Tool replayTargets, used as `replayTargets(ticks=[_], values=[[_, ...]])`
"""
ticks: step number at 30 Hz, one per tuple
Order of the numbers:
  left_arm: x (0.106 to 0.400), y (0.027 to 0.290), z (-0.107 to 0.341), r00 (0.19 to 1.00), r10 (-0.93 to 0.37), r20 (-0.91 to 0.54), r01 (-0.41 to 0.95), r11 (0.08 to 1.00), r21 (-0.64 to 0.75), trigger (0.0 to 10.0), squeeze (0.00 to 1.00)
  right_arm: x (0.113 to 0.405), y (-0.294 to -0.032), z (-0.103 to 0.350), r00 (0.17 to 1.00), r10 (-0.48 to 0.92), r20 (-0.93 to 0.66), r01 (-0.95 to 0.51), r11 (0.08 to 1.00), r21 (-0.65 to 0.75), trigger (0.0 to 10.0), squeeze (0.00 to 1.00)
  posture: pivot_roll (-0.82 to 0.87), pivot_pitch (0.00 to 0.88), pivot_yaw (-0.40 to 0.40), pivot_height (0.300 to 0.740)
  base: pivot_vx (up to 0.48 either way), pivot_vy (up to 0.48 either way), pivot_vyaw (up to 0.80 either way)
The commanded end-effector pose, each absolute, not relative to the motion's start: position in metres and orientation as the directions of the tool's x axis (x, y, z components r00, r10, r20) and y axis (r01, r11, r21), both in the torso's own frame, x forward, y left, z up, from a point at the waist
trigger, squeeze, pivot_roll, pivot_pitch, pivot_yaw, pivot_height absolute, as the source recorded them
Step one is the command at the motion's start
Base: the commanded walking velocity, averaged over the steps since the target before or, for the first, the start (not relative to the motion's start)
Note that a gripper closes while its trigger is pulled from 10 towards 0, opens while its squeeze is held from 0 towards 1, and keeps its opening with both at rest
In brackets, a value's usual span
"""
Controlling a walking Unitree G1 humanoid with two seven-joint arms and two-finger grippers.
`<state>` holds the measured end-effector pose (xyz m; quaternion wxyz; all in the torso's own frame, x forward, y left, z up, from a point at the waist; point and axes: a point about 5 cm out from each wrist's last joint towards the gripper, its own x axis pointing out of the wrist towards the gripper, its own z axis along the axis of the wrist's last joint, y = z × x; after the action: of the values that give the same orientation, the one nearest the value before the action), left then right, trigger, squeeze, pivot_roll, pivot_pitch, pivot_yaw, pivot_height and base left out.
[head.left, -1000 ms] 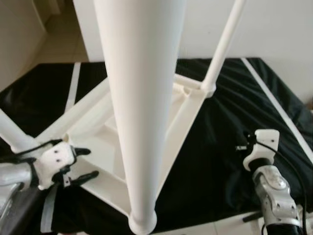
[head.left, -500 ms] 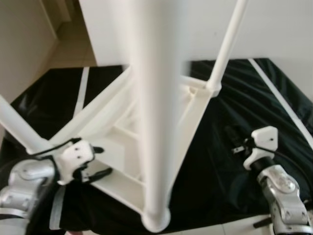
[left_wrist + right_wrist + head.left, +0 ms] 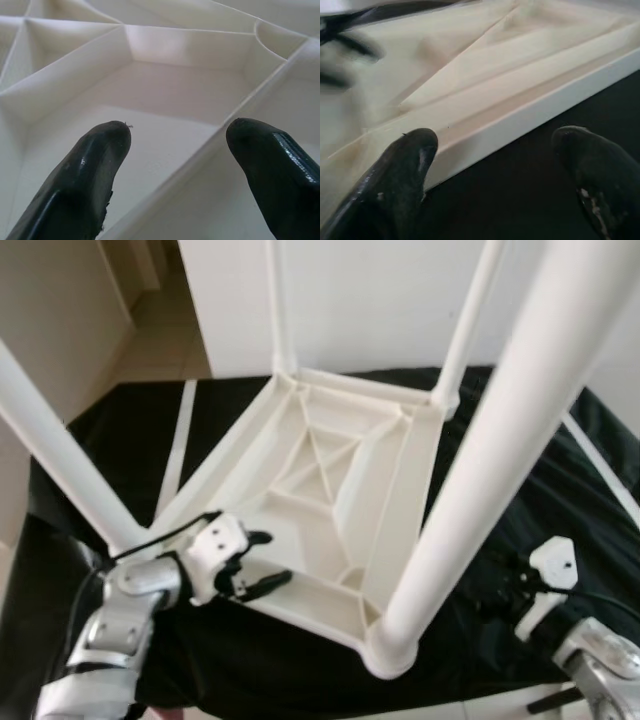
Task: Building children table
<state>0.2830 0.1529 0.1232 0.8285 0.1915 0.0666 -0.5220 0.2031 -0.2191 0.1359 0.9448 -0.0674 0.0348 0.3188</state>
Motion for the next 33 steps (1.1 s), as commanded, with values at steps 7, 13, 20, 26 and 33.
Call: replayTargets(ticks=[7, 13, 20, 26, 33], values=[[0.297, 0.148, 0.103, 0.770, -0.579, -0.270, 0.639, 0.704, 0.310, 10.0, 0.00, 0.167, -0.219, 0.125, 0.535, 0.777, -0.332, -0.826, 0.564, -0.009, 10.0, 0.00, -0.03, 0.063, 0.024, 0.740, 0.000, 0.000, 0.00], [0.288, 0.145, 0.107, 0.657, -0.703, -0.274, 0.753, 0.591, 0.290, 10.0, 0.00, 0.157, -0.209, 0.132, 0.406, 0.845, -0.347, -0.896, 0.442, 0.030, 10.0, 0.00, -0.03, 0.056, 0.037, 0.740, 0.000, 0.000, 0.00], [0.275, 0.154, 0.118, 0.489, -0.827, -0.278, 0.871, 0.446, 0.206, 10.0, 0.00, 0.167, -0.194, 0.144, 0.367, 0.882, -0.297, -0.926, 0.378, -0.023, 10.0, 0.00, -0.02, 0.047, 0.036, 0.740, 0.000, 0.000, 0.00], [0.273, 0.163, 0.120, 0.458, -0.830, -0.317, 0.888, 0.410, 0.210, 10.0, 0.00, 0.171, -0.190, 0.147, 0.382, 0.884, -0.271, -0.922, 0.383, -0.052, 10.0, 0.00, -0.01, 0.040, 0.033, 0.740, 0.000, 0.000, 0.00], [0.271, 0.181, 0.117, 0.415, -0.815, -0.404, 0.909, 0.360, 0.209, 10.0, 0.00, 0.174, -0.185, 0.146, 0.425, 0.870, -0.251, -0.905, 0.414, -0.097, 10.0, 0.00, -0.01, 0.030, 0.039, 0.740, 0.000, 0.000, 0.00]])
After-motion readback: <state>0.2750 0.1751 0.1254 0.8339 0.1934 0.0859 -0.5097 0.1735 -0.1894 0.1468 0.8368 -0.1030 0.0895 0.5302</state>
